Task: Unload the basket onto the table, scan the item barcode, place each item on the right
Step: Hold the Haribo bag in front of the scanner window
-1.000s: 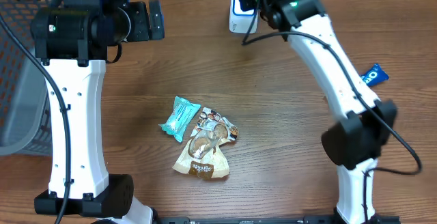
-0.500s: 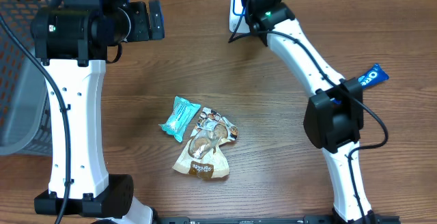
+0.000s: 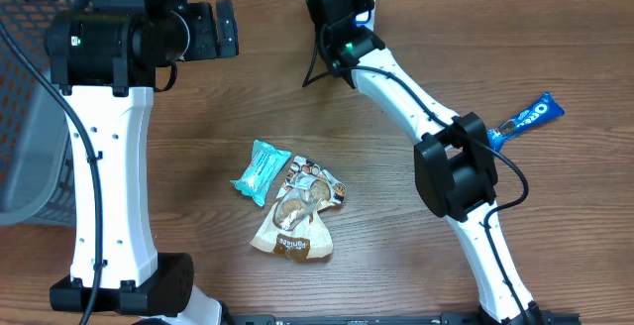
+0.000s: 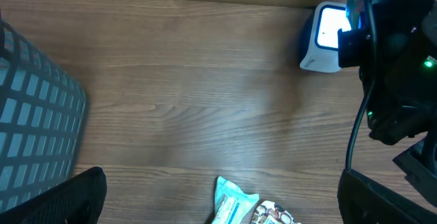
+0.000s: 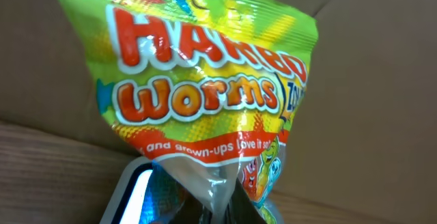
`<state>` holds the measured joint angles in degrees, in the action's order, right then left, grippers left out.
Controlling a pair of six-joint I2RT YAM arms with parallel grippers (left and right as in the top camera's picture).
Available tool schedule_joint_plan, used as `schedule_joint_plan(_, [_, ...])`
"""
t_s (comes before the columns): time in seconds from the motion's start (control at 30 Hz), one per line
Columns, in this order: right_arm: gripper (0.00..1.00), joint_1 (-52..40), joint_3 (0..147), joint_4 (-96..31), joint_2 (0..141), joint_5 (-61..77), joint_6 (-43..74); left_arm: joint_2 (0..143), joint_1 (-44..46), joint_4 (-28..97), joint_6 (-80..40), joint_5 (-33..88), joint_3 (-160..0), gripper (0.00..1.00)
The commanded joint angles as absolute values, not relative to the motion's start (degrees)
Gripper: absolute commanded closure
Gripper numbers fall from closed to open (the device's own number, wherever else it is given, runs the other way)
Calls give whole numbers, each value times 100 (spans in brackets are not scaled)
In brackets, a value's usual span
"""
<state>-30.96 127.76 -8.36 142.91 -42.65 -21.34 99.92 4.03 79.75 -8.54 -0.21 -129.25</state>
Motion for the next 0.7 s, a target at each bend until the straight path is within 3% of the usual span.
schedule_joint_plan(0.0, [96, -3059, 12831, -679, 14379, -4606, -2917, 10007, 414, 7968, -749, -16, -12910, 0])
schedule_joint_plan(0.17, [96, -3013, 12829, -631, 14599, -4615, -3632, 10007, 414, 7968, -749, -16, -12910, 0])
schedule_joint_plan(0.67, [96, -3004, 12831, 211, 14671, -5098, -3830, 10007, 414, 7968, -749, -19, -12910, 0])
